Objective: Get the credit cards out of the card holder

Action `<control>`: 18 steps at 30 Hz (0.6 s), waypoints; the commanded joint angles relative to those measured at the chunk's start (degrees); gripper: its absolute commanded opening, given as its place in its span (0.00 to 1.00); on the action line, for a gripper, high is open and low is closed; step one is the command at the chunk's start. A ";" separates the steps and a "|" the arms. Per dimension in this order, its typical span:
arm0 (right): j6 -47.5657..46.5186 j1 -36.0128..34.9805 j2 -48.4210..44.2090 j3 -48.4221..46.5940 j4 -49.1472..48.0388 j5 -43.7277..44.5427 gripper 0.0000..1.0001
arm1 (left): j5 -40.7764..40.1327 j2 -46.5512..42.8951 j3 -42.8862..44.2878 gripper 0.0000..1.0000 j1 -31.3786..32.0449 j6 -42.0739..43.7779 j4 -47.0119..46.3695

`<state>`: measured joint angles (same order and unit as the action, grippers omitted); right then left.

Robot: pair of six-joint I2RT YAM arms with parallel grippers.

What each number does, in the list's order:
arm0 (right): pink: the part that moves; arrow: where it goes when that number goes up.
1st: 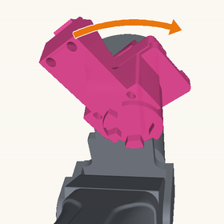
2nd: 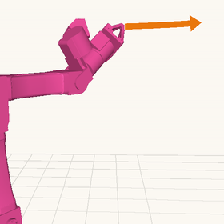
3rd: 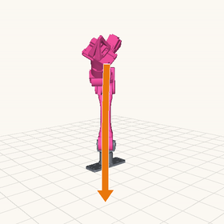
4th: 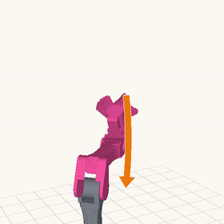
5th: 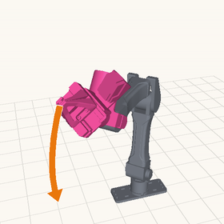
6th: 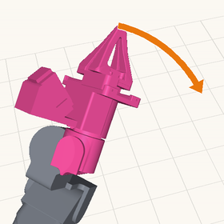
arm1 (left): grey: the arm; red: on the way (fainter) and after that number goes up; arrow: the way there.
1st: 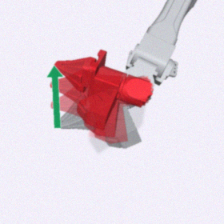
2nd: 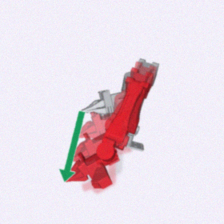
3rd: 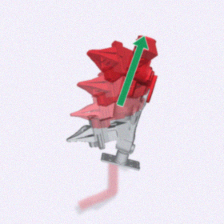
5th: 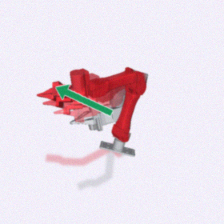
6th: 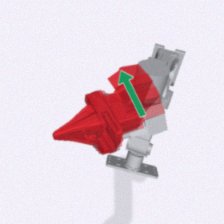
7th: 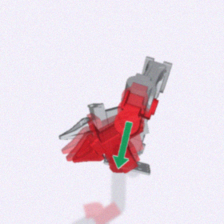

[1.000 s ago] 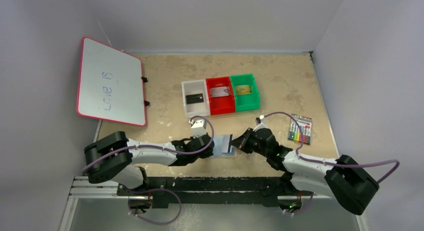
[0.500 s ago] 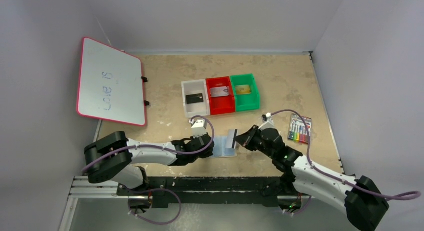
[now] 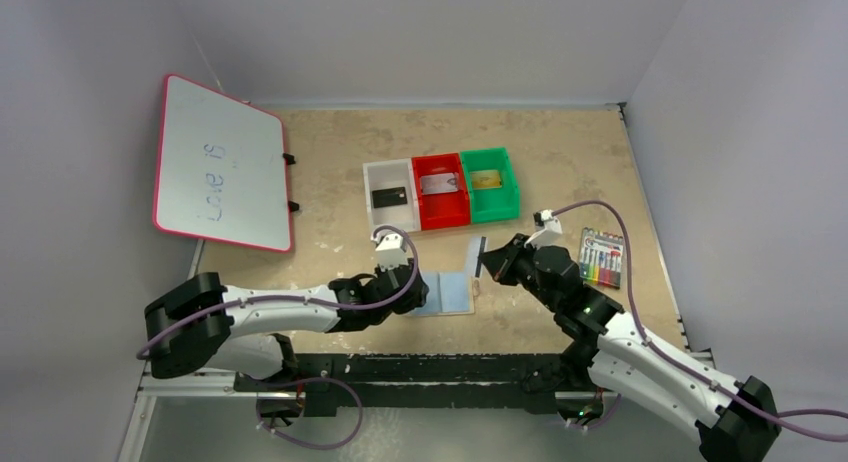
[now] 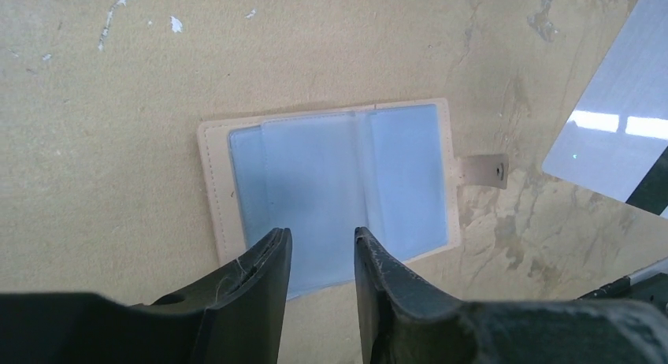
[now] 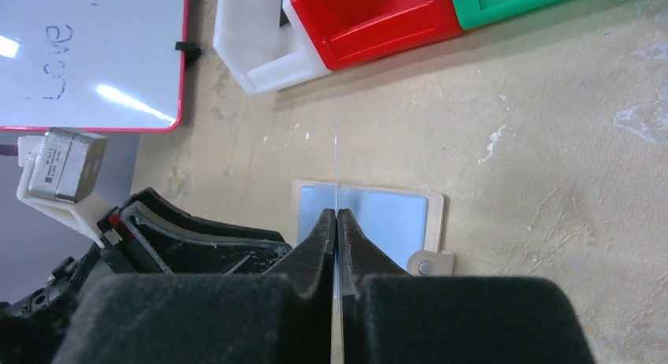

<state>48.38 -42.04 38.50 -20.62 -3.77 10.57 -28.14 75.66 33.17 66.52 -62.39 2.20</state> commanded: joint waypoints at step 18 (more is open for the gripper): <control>-43.29 0.12 5.09 -5.60 -20.90 -3.84 0.00 | -21.94 -15.68 11.79 0.89 -5.23 7.68 28.88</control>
<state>19.00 -42.04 41.36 -21.91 -17.41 8.58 -43.64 63.81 42.50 64.25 -57.17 22.52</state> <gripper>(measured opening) 0.005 0.869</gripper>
